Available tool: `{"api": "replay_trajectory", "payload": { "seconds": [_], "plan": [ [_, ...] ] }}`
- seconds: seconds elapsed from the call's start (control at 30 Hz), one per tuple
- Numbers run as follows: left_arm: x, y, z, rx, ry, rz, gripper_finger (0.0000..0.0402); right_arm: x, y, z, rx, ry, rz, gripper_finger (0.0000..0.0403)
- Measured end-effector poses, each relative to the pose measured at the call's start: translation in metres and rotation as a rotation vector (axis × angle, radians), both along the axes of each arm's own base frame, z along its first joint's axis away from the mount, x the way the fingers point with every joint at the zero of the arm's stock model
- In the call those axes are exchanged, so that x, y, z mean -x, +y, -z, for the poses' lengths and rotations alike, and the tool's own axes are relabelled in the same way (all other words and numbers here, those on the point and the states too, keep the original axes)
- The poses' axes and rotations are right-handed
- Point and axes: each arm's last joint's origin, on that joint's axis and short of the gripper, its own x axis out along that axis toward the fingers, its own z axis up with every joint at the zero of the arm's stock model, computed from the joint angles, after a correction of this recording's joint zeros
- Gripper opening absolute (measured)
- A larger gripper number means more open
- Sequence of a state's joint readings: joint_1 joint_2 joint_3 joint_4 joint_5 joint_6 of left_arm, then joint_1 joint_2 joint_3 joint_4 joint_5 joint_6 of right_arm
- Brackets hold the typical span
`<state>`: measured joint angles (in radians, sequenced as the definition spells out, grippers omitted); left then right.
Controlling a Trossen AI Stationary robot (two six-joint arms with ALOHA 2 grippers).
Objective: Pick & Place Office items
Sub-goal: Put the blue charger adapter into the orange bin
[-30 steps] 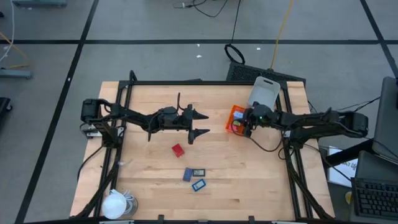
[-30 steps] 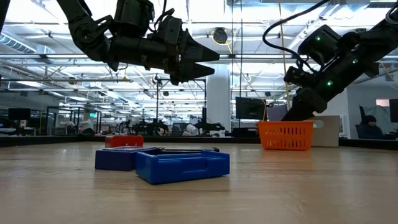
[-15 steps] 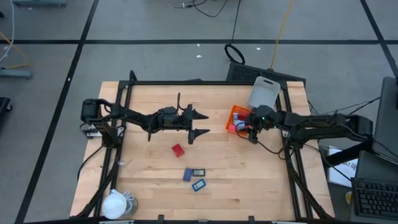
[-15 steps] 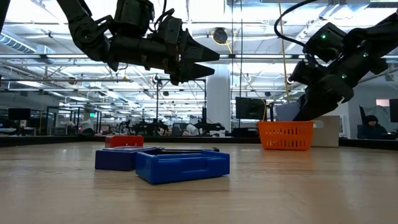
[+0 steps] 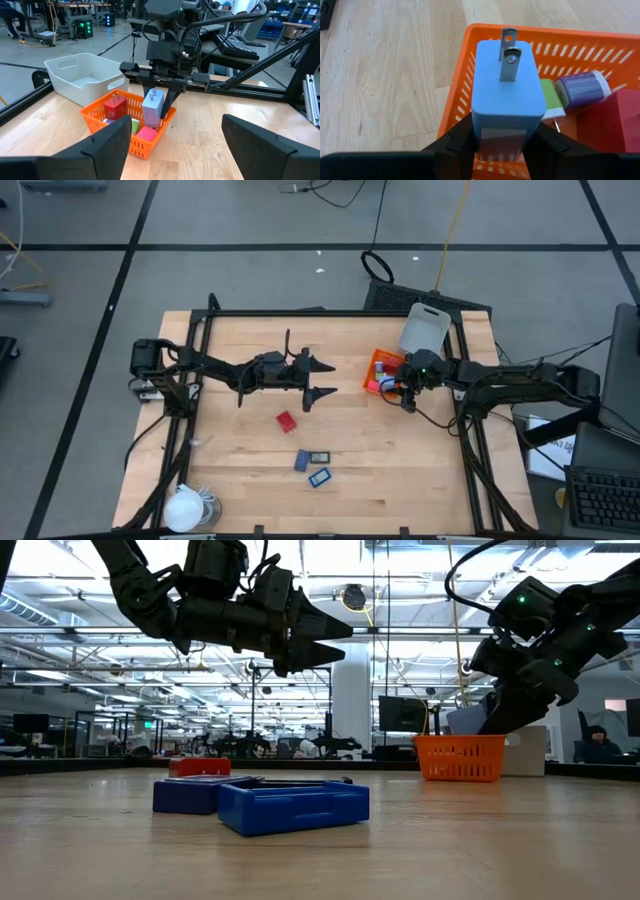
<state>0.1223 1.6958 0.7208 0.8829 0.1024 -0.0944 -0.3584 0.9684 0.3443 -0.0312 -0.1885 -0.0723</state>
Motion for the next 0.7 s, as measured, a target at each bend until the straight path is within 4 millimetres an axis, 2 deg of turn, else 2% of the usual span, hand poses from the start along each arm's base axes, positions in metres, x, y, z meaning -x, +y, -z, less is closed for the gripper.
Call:
{"api": "replay_trajectory", "payload": {
  "seconds": [0.3,0.7],
  "plan": [
    [0.0000,0.0000,0.0000,-0.002,0.000,0.000,0.0325,0.0000,0.0000,0.0000,0.000,0.000,0.000,0.0128],
    [0.0000,0.0000,0.0000,-0.001,0.000,0.000,0.0303,-0.0010,-0.0004,-0.0011,0.000,-0.016,0.007,0.0209]
  ]
}}
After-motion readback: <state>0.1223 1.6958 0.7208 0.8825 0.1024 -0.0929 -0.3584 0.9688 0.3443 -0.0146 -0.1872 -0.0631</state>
